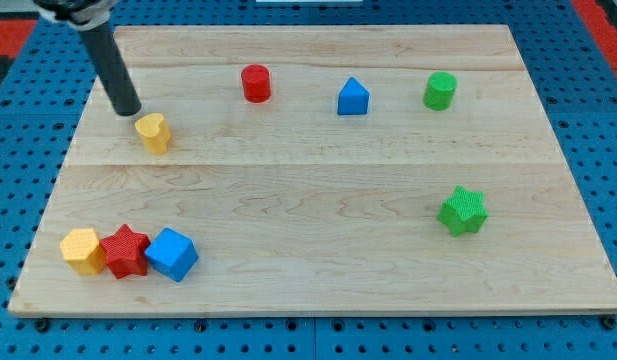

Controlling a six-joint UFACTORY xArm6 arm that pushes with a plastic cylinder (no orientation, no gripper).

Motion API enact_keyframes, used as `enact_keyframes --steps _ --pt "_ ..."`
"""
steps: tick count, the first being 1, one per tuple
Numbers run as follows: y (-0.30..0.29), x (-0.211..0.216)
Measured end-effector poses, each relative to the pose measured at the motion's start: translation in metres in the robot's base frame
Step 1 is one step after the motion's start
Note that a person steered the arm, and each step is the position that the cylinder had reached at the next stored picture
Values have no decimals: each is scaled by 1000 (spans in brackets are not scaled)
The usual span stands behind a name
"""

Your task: Move the yellow heart towards the yellow hexagon

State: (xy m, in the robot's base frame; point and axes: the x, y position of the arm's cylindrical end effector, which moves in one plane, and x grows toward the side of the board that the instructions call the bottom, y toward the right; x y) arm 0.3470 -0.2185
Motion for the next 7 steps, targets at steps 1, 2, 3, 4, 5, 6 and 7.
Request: enact_keyframes --steps 1,2,3,4,5,6,7 --pt "45 2" --pt "69 45" --pt "63 82" --pt "68 76" --pt "92 38" --pt "58 17" --pt "15 65"
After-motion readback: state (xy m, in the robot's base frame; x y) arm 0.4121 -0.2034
